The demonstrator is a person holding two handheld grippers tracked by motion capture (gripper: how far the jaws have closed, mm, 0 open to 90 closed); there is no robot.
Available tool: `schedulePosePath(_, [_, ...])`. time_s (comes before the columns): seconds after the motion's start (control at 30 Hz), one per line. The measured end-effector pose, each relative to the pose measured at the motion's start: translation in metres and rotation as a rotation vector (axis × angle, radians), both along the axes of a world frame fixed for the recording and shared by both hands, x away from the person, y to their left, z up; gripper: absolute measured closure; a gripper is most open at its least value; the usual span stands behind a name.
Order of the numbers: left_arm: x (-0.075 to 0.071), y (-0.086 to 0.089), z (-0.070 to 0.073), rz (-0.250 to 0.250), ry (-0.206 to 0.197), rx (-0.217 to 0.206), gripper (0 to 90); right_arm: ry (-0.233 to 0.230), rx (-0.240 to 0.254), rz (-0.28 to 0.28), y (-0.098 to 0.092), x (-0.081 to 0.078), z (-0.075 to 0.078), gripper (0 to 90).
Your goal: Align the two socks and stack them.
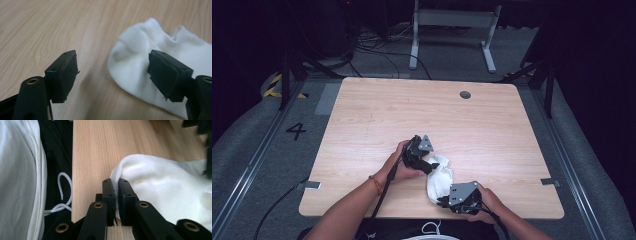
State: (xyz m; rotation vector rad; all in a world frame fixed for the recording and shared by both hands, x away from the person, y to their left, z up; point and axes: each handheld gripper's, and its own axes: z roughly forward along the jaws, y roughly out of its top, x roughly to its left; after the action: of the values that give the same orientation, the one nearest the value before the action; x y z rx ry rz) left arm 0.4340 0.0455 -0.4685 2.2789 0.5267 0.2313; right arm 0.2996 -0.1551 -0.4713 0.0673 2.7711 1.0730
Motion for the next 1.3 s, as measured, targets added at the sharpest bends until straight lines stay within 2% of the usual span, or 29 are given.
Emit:
schedulePosePath(0.03, [0.0, -0.001, 0.003, -0.008, -0.005, -0.019, 27.0, 0.004, 0.002, 0.001, 0.0, 0.001, 0.0, 85.5])
schedulePosePath(0.1, [-0.005, -0.007, 0.008, -0.074, -0.018, -0.02, 26.4, 0.008, 0.002, -0.001, 0.0, 0.001, 0.0, 85.5])
schedulePosePath(0.2, [-0.016, -0.022, 0.008, -0.15, -0.053, 0.031, 25.2, 0.006, 0.001, -0.002, 0.0, 0.0, 0.0, 85.5])
schedulePosePath(0.27, [-0.017, -0.032, 0.004, -0.147, -0.079, 0.077, 25.5, 0.007, 0.0, -0.002, 0.0, 0.001, 0.0, 85.5])
schedulePosePath(0.3, [-0.016, -0.036, 0.002, -0.145, -0.088, 0.083, 25.4, 0.008, 0.0, -0.003, 0.0, 0.001, 0.0, 85.5])
schedulePosePath(0.4, [-0.01, -0.042, -0.001, -0.14, -0.076, 0.082, 23.2, 0.006, -0.001, -0.004, 0.0, 0.0, 0.0, 85.6])
schedulePosePath(0.47, [-0.007, -0.043, -0.002, -0.133, -0.086, 0.074, 21.5, 0.005, -0.001, -0.001, 0.0, 0.0, 0.0, 85.6])
schedulePosePath(0.53, [-0.001, -0.041, -0.002, -0.106, -0.075, 0.051, 21.6, 0.009, 0.002, 0.0, 0.0, 0.0, 0.0, 85.7])
schedulePosePath(0.57, [0.001, -0.04, -0.001, -0.074, -0.084, 0.045, 22.1, 0.012, 0.003, -0.001, -0.001, 0.0, 0.0, 85.7])
schedulePosePath(0.6, [0.004, -0.038, 0.001, -0.048, -0.091, 0.045, 26.9, 0.021, 0.005, 0.002, -0.001, 0.0, 0.0, 85.7])
schedulePosePath(0.67, [0.011, -0.031, 0.003, -0.028, -0.052, -0.002, 26.3, 0.018, 0.004, 0.003, 0.0, -0.001, 0.0, 85.7])
schedulePosePath(0.73, [0.012, -0.025, 0.007, -0.016, -0.036, -0.013, 26.1, 0.015, 0.003, 0.0, 0.0, -0.001, 0.0, 85.6])
schedulePosePath(0.8, [0.008, -0.019, 0.012, -0.036, -0.017, -0.018, 26.1, 0.018, 0.004, -0.003, 0.0, -0.001, 0.0, 85.7])
schedulePosePath(0.87, [0.0, -0.014, 0.017, -0.069, -0.018, 0.005, 24.5, 0.025, 0.007, -0.005, -0.001, -0.001, 0.0, 85.7])
schedulePosePath(0.93, [-0.005, -0.012, 0.018, -0.085, -0.02, 0.004, 24.1, 0.027, 0.009, -0.006, -0.001, 0.0, 0.0, 85.7])
schedulePosePath(1.0, [-0.014, -0.006, 0.018, -0.103, 0.011, 0.018, 23.8, 0.022, 0.002, -0.007, 0.0, -0.001, 0.0, 85.6])
schedulePosePath(1.03, [-0.02, -0.003, 0.017, -0.105, 0.029, 0.016, 23.3, 0.022, 0.0, -0.009, 0.0, -0.001, 0.001, 85.6])
schedulePosePath(1.13, [-0.032, 0.0, 0.007, -0.109, 0.051, 0.057, 23.6, 0.023, -0.009, -0.01, 0.0, -0.002, 0.003, 85.9])
schedulePosePath(1.3, [-0.037, 0.0, -0.005, -0.117, 0.059, 0.087, 23.3, 0.018, 0.009, -0.01, -0.002, -0.006, 0.011, 86.2])
